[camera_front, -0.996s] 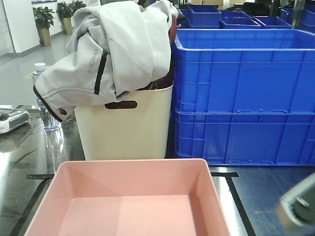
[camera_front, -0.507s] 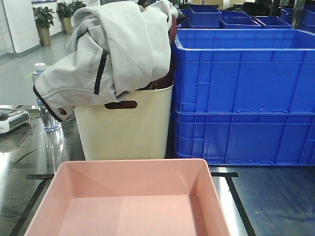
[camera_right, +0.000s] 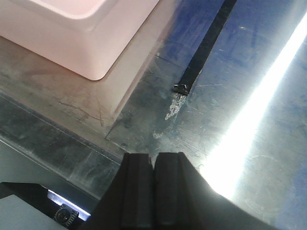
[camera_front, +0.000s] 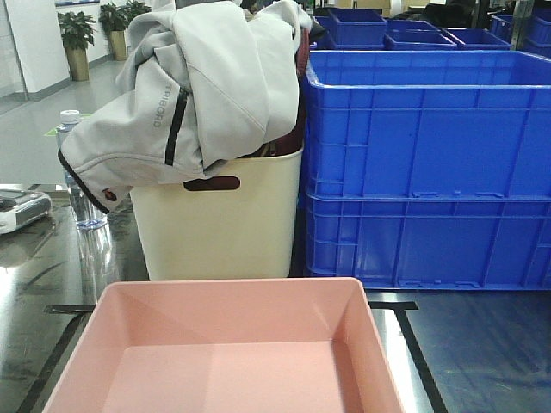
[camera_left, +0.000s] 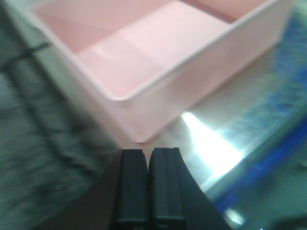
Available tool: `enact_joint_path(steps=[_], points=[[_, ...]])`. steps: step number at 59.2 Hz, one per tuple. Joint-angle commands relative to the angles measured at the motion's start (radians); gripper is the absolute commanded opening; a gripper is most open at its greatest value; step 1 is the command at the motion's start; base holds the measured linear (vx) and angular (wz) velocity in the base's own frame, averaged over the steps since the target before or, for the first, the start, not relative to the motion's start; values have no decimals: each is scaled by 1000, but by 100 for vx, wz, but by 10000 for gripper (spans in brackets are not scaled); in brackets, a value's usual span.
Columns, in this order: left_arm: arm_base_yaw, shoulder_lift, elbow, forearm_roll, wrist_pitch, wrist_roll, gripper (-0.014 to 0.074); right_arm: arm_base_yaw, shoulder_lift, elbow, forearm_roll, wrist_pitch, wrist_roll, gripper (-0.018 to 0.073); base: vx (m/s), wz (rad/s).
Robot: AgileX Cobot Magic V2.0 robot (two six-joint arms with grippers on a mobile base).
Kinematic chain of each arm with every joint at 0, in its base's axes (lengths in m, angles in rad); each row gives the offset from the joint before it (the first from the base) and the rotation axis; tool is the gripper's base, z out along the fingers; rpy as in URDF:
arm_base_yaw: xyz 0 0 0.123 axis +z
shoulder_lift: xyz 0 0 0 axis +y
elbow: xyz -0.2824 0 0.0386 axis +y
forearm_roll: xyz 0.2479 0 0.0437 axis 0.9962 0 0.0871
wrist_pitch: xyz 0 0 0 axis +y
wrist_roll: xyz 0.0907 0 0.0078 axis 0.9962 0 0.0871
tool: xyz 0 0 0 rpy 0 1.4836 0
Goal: Grab pink bin and stack on right shelf
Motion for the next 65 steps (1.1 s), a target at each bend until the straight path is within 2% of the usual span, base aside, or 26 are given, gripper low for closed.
enact_joint_path(steps=[1,2,8,14,23,32,36,39,48,50,65], points=[[115,-51,30,61,-159,66,55,3,5,-26,-22,-54,-11,-12,0,0],[152,-67,47,90,-194,83,55,3,5,-26,-22,-54,-11,-12,0,0],[254,-136,116,123,-234,85,56,3,5,-26,-22,-54,-11,-12,0,0],[300,-175,152,166,-256,63,52,3,5,-26,-22,-54,-11,-12,0,0],[301,-180,253,205,-424,-157,-2,3,5,-26,-23,-48,-11,-12,0,0],[301,-236,426,334,-618,-427,-7,3,5,-26,-23,-41,-11,-12,0,0],[301,-262,502,391,-689,-525,-6,3,5,-26,-23,-41,-11,-12,0,0],[301,-259,560,414,-753,-562,-6,3,5,-26,-23,-41,-11,-12,0,0],[301,-260,687,404,-981,-570,-6,3,5,-26,-23,-37,-11,-12,0,0],[301,-260,681,398,-957,-568,-6,3,5,-26,-25,-38,-11,-12,0,0],[299,-260,682,319,-973,-541,-6,3,5,-26,-24,-37,-11,-12,0,0]])
